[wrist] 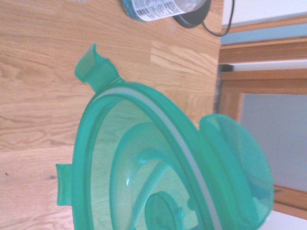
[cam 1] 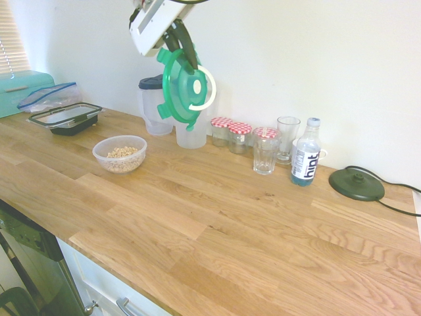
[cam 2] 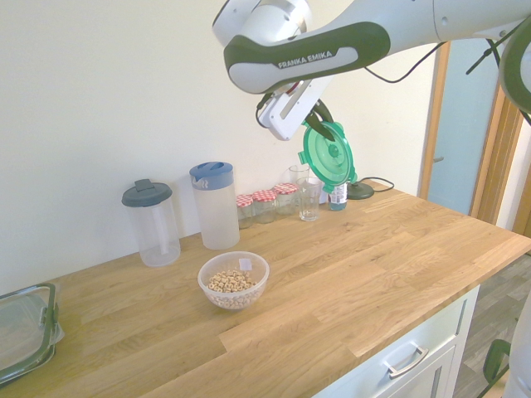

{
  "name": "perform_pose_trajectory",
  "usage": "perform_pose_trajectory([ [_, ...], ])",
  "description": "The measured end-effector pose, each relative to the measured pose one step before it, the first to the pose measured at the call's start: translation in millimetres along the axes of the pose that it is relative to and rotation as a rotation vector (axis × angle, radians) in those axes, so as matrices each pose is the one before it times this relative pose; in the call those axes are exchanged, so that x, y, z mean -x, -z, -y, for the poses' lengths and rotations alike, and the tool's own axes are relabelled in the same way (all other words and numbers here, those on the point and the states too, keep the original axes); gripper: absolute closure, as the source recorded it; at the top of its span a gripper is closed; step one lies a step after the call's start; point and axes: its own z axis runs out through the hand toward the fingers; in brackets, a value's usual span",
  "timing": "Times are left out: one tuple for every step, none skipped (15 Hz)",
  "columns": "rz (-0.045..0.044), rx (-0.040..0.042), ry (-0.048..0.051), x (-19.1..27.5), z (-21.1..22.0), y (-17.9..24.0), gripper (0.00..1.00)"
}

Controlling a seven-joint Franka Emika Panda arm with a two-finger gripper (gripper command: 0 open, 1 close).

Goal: Cover the lid of food container

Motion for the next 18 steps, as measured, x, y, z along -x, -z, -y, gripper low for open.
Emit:
perform_pose_trajectory([
  [-0.04729, 0.04253, 0.00458, 19.97, 8.87, 6.89, 1.00],
  [-0.04913, 0.03745, 0.00877, 19.49, 10.20, 6.72, 1.00],
  [-0.04513, 0.03000, 0.01319, 18.70, 10.72, 7.96, 1.00],
  [-0.03387, 0.01976, 0.01481, 19.07, 11.70, 10.06, 1.00],
  [-0.02480, 0.00923, 0.00917, 17.62, 11.44, 10.99, 1.00],
  [-0.02181, 0.00630, 0.00648, 15.61, 10.42, 10.53, 1.00],
  [-0.01767, 0.00541, 0.00516, 14.14, 9.70, 9.36, 1.00],
  [-0.01612, 0.00532, 0.00239, 12.83, 9.58, 9.01, 1.00],
  [-0.02165, 0.00807, -0.00987, 10.52, 8.52, 9.85, 1.00],
  [-0.02669, 0.01091, -0.02351, 9.95, 8.72, 10.97, 1.00],
  [-0.02005, 0.00834, -0.02623, 10.84, 9.65, 12.53, 1.00],
  [-0.00806, 0.00305, -0.02004, 9.85, 9.87, 12.12, 1.00],
  [0.00047, 0.00083, -0.01709, 6.84, 10.37, 11.75, 1.00],
  [0.00767, 0.00399, -0.01355, 3.88, 10.61, 9.75, 1.00],
  [0.00939, 0.00815, -0.01111, 2.11, 10.03, 7.21, 1.00],
  [0.00706, 0.01141, -0.00780, 0.84, 9.08, 5.90, 1.00],
  [0.00020, 0.01155, -0.00999, -0.20, 8.23, 5.04, 1.00],
  [-0.00392, 0.01062, -0.00884, 1.42, 7.90, 4.86, 1.00],
])
